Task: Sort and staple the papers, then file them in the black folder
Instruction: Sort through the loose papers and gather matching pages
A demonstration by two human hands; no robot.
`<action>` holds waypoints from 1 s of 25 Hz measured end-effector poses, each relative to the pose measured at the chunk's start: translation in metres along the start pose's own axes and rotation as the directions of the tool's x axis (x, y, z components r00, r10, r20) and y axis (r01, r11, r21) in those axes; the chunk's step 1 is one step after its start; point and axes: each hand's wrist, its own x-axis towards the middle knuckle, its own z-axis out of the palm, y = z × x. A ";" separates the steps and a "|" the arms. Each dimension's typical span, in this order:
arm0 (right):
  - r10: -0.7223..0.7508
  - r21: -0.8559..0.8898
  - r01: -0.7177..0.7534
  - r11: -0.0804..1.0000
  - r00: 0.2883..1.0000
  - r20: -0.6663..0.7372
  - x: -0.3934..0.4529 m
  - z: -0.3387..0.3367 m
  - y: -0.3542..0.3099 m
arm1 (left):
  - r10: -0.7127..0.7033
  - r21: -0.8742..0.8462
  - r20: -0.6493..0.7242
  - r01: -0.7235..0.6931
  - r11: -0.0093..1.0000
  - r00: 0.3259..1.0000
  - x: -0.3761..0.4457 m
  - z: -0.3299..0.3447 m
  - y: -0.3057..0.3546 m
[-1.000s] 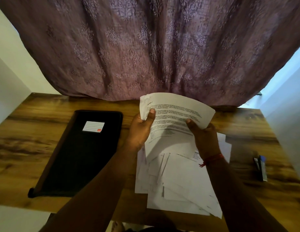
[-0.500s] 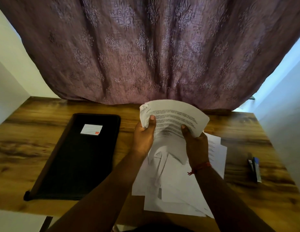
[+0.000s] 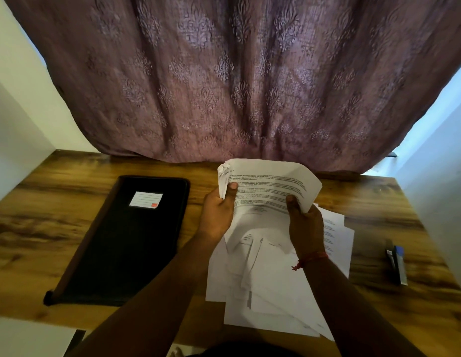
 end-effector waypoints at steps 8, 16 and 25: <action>0.009 0.039 -0.010 0.999 0.999 0.031 0.001 0.001 -0.003 | -0.052 -0.139 -0.013 0.049 0.989 0.999 0.002 0.002 0.009; 0.019 0.111 -0.023 0.994 0.999 0.034 -0.008 0.004 0.003 | -0.050 -0.139 -0.084 0.038 0.990 0.995 -0.001 0.015 0.001; 0.065 0.111 -0.067 0.992 0.998 0.019 -0.005 0.007 0.006 | -0.047 -0.092 -0.061 0.041 0.995 0.997 -0.008 0.015 0.007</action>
